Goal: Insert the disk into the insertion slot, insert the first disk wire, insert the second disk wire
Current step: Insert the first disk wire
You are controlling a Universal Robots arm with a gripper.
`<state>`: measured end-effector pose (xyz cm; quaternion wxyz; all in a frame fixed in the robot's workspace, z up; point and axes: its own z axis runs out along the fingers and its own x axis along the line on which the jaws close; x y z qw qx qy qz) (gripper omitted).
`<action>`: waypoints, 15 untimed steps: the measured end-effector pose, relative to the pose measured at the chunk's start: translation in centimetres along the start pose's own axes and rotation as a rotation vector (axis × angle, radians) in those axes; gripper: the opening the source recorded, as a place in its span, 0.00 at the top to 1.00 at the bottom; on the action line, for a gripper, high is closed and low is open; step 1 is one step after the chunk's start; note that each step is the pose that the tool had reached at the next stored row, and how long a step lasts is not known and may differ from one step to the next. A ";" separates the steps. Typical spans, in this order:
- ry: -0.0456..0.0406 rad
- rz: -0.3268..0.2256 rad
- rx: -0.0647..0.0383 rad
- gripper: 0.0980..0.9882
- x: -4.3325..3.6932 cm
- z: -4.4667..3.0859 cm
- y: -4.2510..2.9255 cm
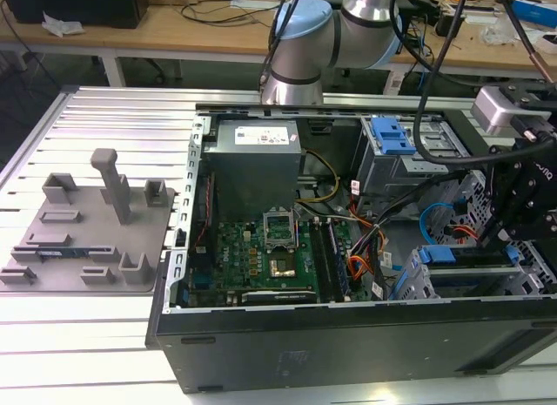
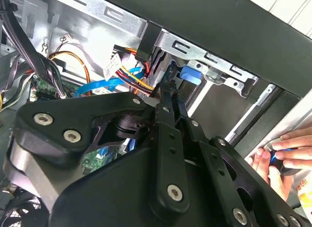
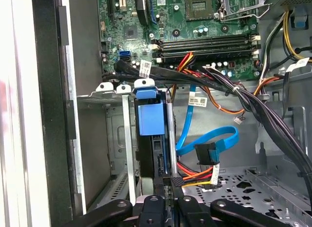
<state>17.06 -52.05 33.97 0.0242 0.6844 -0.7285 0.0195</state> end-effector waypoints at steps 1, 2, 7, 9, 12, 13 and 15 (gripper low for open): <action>-0.0002 0.000 0.000 0.92 0.00 -0.03 0.00; -0.0009 0.000 0.000 0.92 -0.01 -0.10 0.00; -0.0003 0.000 0.000 0.92 -0.02 -0.91 0.01; 0.0000 -0.007 0.000 0.92 0.01 -0.93 0.00; 0.0001 -0.020 0.001 0.92 0.08 -0.90 0.00; 0.0001 -0.020 0.001 0.92 0.08 -0.88 0.00; 0.0000 -0.020 0.001 0.92 0.08 -0.87 0.00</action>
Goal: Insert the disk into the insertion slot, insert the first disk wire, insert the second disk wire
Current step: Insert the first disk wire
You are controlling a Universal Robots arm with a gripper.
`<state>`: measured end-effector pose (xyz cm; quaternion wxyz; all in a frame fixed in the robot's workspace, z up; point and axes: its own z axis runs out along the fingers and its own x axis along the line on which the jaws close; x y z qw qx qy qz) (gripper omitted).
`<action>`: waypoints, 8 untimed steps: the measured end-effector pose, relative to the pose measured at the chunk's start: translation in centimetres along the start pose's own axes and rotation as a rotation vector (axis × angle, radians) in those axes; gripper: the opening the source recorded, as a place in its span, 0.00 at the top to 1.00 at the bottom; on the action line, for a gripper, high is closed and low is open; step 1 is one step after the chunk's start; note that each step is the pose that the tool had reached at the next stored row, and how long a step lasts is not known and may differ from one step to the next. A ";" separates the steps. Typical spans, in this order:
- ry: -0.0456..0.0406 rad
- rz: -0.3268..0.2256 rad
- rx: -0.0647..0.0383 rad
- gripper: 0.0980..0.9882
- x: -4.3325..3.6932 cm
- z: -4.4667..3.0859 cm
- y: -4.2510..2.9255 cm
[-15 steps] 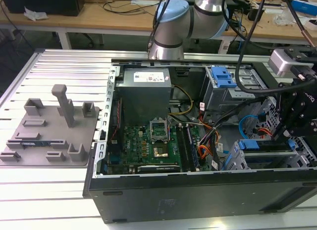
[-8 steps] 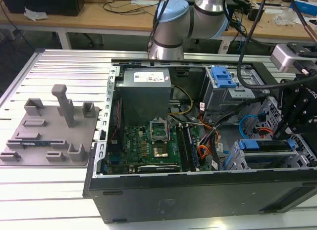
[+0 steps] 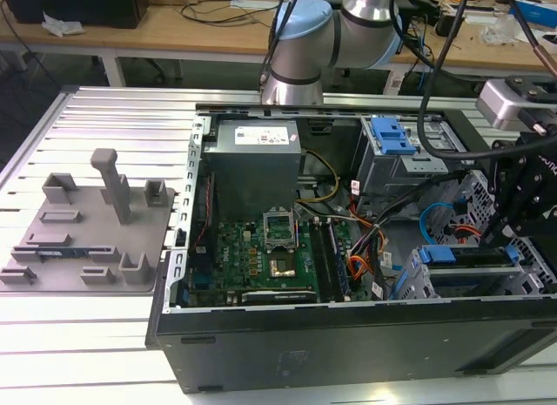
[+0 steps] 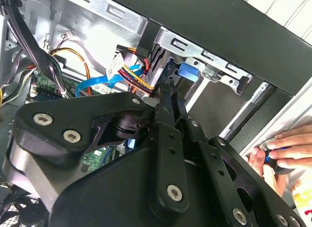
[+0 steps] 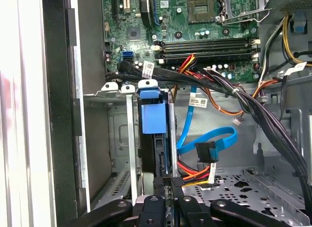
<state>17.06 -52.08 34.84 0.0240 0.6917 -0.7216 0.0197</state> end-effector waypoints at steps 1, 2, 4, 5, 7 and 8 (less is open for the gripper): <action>0.0000 0.000 0.000 0.92 0.00 0.00 0.00; 0.0000 0.000 0.000 0.92 0.00 0.01 0.00; -0.0003 0.000 0.000 0.92 -0.01 0.07 0.00; -0.0003 0.000 0.000 0.92 -0.01 0.09 0.00; -0.0001 0.000 0.000 0.92 -0.01 0.15 0.00; -0.0002 0.000 0.000 0.92 -0.01 0.21 0.00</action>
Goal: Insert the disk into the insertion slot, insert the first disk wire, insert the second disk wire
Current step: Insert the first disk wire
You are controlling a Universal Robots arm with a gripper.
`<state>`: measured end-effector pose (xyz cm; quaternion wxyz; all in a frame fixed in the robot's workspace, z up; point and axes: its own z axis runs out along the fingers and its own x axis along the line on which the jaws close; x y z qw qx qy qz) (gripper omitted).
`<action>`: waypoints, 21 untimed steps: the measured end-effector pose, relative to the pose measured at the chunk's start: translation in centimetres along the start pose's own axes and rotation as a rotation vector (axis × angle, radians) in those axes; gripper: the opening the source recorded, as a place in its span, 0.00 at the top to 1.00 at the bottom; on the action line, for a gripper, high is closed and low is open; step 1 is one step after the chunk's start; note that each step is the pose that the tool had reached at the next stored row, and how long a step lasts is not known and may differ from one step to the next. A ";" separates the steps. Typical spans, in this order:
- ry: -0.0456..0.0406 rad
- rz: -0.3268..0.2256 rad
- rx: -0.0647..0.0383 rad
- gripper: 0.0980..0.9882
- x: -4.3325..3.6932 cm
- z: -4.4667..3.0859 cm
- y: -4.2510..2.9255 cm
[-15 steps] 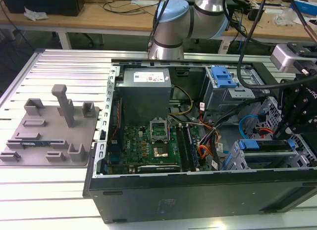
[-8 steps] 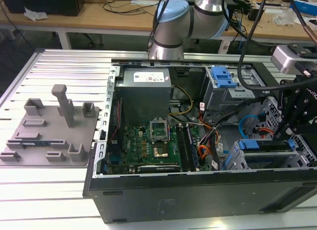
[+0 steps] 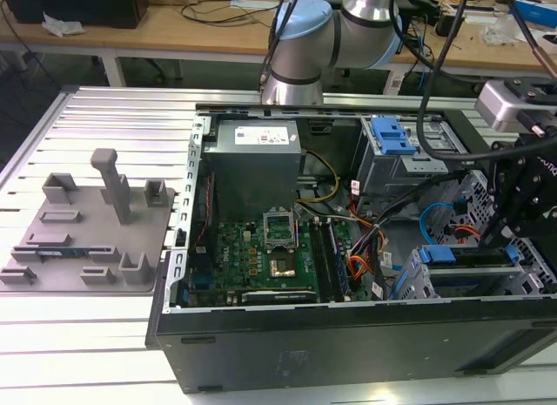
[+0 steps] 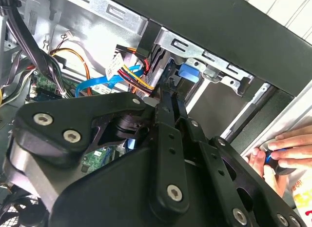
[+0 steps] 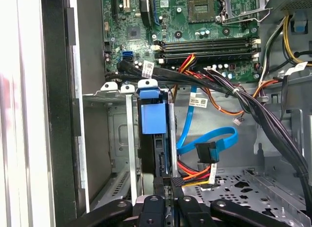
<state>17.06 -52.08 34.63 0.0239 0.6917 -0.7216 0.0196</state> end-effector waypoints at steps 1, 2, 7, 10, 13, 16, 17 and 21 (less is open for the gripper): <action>0.0000 0.000 0.000 0.92 0.00 0.04 0.00; 0.0000 0.000 0.000 0.92 -0.01 0.11 0.00; 0.0003 0.000 0.000 0.92 -0.04 0.64 0.00; 0.0000 0.000 0.000 0.92 -0.05 0.85 0.00; 0.0008 0.000 0.000 0.92 -0.06 1.05 -0.01; -0.0006 0.000 0.000 0.92 -0.07 1.13 -0.01; -0.0009 0.000 0.000 0.91 -0.07 1.14 -0.01; 0.0001 0.000 0.000 0.70 0.09 -1.43 0.01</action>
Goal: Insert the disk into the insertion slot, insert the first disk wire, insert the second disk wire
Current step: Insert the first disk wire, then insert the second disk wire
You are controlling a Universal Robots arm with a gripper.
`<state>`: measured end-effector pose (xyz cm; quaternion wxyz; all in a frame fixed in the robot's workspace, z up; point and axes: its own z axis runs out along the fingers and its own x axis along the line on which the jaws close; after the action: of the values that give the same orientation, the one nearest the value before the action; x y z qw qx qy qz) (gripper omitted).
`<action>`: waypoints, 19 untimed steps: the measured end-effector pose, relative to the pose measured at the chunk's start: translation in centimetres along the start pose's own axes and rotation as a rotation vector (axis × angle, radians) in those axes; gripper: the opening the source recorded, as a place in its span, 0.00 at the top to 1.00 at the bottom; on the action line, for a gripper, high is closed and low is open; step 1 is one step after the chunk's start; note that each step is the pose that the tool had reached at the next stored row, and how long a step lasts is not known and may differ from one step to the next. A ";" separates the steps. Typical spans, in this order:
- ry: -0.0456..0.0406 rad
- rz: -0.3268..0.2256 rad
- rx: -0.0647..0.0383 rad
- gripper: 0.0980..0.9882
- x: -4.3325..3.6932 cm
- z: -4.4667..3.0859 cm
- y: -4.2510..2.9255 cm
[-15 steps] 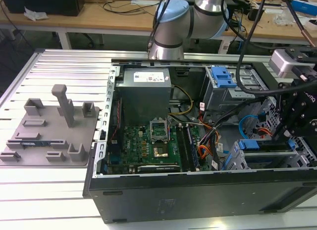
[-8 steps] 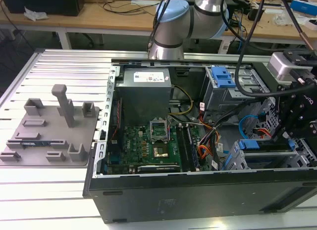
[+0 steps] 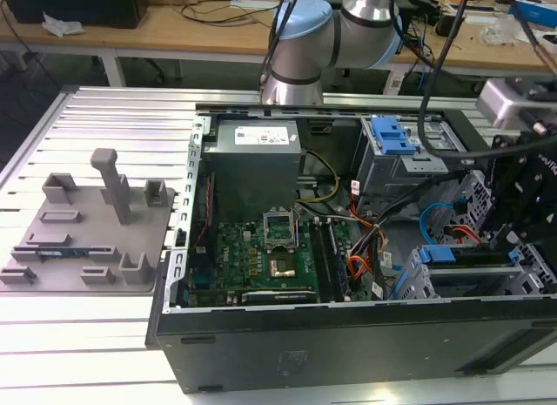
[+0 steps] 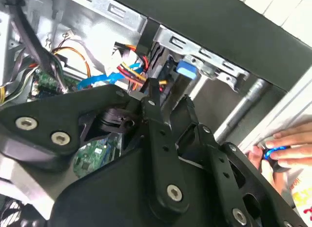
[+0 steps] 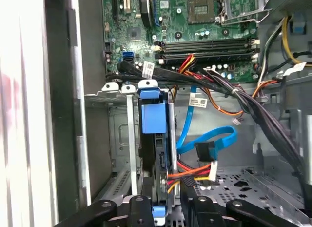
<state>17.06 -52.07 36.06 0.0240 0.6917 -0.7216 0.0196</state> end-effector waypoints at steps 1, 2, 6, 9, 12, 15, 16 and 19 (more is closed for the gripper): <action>0.0001 0.000 0.000 0.70 0.04 -0.70 0.00; -0.0002 0.000 0.000 0.70 0.06 -1.03 0.01; -0.0002 0.000 0.000 0.70 0.09 -1.66 0.01; 0.0003 0.000 0.000 0.70 0.09 -1.67 0.01; 0.0010 0.000 0.000 0.70 0.09 -1.67 0.01; 0.0013 0.000 0.000 0.70 0.09 -1.67 0.01; 0.0014 0.000 0.000 0.70 0.09 -1.67 0.01; 0.0017 0.000 0.000 0.70 0.09 -1.67 0.01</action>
<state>17.05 -52.06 37.74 0.0246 0.6916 -0.7216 0.0203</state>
